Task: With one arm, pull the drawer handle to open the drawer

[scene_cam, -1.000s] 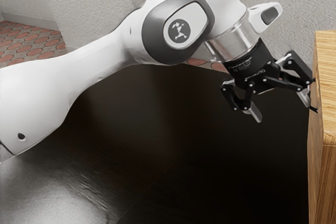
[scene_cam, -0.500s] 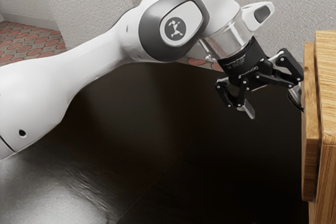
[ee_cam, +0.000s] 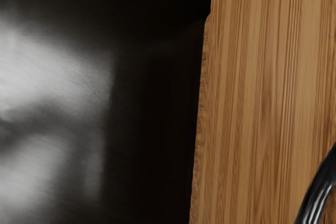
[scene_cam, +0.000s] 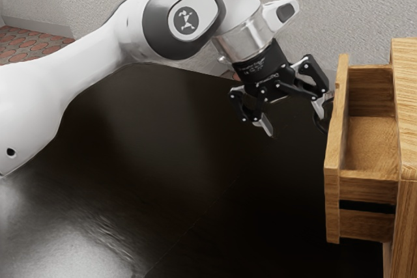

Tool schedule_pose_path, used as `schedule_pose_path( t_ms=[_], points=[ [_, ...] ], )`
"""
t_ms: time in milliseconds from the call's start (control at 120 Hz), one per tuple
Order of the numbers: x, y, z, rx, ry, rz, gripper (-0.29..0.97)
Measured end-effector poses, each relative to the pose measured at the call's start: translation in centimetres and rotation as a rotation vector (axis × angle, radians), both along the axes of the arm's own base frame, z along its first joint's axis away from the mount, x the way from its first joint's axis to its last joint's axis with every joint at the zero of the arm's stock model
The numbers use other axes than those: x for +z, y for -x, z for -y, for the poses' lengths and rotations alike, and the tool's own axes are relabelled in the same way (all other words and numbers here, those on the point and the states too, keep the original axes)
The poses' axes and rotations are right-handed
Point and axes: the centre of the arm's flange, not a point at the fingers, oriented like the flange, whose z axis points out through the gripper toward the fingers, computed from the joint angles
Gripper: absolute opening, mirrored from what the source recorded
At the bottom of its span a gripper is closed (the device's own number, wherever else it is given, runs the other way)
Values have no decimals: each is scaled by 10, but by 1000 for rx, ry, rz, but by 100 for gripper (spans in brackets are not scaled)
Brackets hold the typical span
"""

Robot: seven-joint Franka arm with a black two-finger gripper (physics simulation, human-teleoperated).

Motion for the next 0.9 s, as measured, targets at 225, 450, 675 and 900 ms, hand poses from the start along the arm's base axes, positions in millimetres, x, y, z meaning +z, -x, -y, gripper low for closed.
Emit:
schedule_pose_path(
  t_ms=[225,450,675,900],
  points=[
    [2,8,-49,28,-46,-36,67],
    [6,28,-103,58,-67,-75,67],
    [69,81,-201,160,-38,-16,68],
    [113,134,-243,78,13,48,68]
  ],
)
